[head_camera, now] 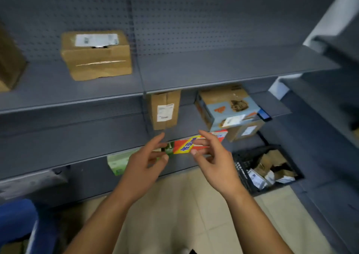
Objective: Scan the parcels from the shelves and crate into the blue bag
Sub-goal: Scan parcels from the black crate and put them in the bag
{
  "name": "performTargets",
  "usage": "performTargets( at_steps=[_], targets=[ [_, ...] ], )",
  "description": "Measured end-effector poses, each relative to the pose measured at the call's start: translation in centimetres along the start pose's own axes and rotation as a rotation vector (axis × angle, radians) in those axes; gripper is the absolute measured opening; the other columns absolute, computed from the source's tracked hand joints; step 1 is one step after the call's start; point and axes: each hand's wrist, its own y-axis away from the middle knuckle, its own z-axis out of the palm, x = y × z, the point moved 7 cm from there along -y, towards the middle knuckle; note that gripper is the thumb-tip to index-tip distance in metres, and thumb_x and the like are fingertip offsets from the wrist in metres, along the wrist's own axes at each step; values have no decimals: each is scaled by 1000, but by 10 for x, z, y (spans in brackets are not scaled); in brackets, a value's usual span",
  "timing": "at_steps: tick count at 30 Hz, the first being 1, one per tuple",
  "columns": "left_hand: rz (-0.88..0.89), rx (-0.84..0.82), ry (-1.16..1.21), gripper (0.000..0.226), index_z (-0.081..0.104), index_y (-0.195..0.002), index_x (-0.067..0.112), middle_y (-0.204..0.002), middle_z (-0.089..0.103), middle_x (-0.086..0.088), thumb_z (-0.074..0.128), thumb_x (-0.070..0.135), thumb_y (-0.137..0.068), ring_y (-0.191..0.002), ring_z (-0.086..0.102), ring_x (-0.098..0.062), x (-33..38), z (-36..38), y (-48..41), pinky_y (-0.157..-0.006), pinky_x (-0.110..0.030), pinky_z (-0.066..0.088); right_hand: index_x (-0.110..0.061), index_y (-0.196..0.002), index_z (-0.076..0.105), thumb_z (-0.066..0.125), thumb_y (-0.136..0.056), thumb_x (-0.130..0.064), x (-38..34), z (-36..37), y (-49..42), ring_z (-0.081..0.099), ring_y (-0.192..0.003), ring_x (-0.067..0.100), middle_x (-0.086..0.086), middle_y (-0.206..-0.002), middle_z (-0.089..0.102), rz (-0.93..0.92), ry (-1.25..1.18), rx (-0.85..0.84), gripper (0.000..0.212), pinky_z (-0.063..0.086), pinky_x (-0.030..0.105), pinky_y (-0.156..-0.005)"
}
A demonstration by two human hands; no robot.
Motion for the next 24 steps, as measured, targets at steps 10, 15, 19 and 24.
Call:
performTargets(
  at_steps=[10, 15, 19, 24],
  targets=[
    [-5, -257, 31, 48, 64, -129, 29, -113, 75, 8, 59, 26, -81, -104, 71, -8, 50, 179, -43, -88, -14, 52, -43, -140, 43, 70, -89, -33, 113, -168, 25, 66, -85, 11, -18, -115, 62, 185, -34, 272, 59, 56, 37, -81],
    [-97, -322, -1, 42, 63, -124, 39, -112, 73, 19, 65, 23, -85, -107, 70, -8, 29, 220, -77, -93, -29, 54, -51, -137, 41, 70, -88, -34, 155, -188, 16, 66, -86, 8, -19, -118, 60, 250, -65, 279, 60, 56, 32, -78],
    [-101, -361, -5, 45, 63, -124, 35, -110, 73, 22, 62, 30, -80, -105, 70, -4, 24, 265, -122, -88, -22, 52, -51, -137, 41, 70, -89, -32, 193, -218, 1, 66, -85, 5, -18, -118, 61, 334, -72, 305, 59, 53, 22, -75],
    [-66, -451, 35, 42, 63, -126, 33, -111, 73, 21, 65, 25, -85, -105, 71, -6, 32, 344, -189, -93, -27, 55, -50, -137, 42, 70, -89, -32, 229, -277, -34, 67, -90, 10, -13, -117, 62, 401, -16, 354, 59, 55, 27, -78]
  ],
)
